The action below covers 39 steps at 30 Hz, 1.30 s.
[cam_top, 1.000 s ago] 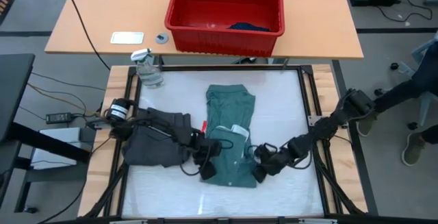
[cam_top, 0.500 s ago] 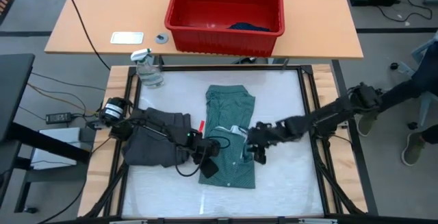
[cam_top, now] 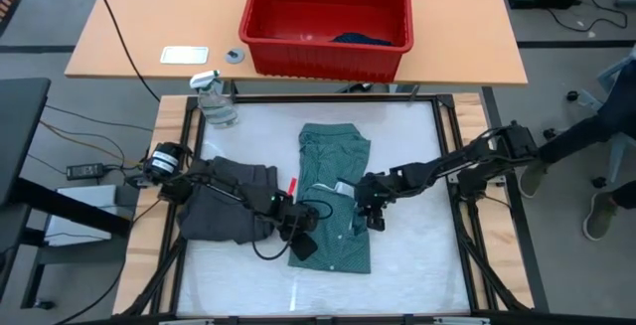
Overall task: Fold Laundry from Bin
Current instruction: Fold the green polo shirt on the table
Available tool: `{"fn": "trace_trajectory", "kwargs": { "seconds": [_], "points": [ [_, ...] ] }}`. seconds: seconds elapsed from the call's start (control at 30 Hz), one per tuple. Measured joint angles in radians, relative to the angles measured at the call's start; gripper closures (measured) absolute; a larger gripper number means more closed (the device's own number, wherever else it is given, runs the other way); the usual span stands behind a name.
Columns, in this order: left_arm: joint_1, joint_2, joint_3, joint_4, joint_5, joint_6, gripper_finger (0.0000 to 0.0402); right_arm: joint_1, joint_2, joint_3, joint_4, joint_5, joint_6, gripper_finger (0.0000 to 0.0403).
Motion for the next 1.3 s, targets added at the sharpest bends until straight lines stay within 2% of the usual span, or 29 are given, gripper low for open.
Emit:
{"fn": "trace_trajectory", "kwargs": {
  "seconds": [0.07,0.17,0.23,0.3,0.43,0.73,0.97,1.13,1.3],
  "points": [
    [0.0,0.0,0.0,0.0,-0.001,0.0,0.0287,0.0,0.0,0.0,0.004,0.002,-0.001,0.027],
    [0.0,0.0,0.0,0.0,-0.001,-0.001,0.0287,-0.002,-0.001,0.0,0.005,0.012,-0.009,0.032],
    [0.0,0.0,0.0,-0.001,-0.001,0.001,0.0287,-0.004,-0.001,0.0,0.004,-0.017,-0.014,0.0369],
    [0.0,0.0,0.0,-0.002,-0.001,0.002,0.0287,-0.004,-0.005,0.0,-0.003,-0.069,-0.008,0.0391],
    [-0.003,-0.001,0.001,-0.014,-0.001,0.003,0.0287,0.013,-0.055,0.0,-0.056,-0.133,0.04,0.0393],
    [-0.027,-0.001,0.001,-0.019,0.0,-0.01,0.0287,0.034,-0.272,0.0,-0.132,-0.119,-0.065,0.04],
    [-0.033,-0.001,0.001,-0.034,0.0,-0.031,0.0287,0.008,-0.402,0.0,-0.131,0.079,-0.225,0.0401],
    [-0.033,-0.001,0.001,-0.036,0.0,-0.049,0.0287,-0.065,-0.396,0.0,-0.149,0.24,-0.184,0.0402],
    [-0.033,-0.001,0.001,-0.041,0.0,-0.099,0.0287,-0.127,-0.309,0.0,-0.147,0.228,-0.146,0.0401]
  ]
}}
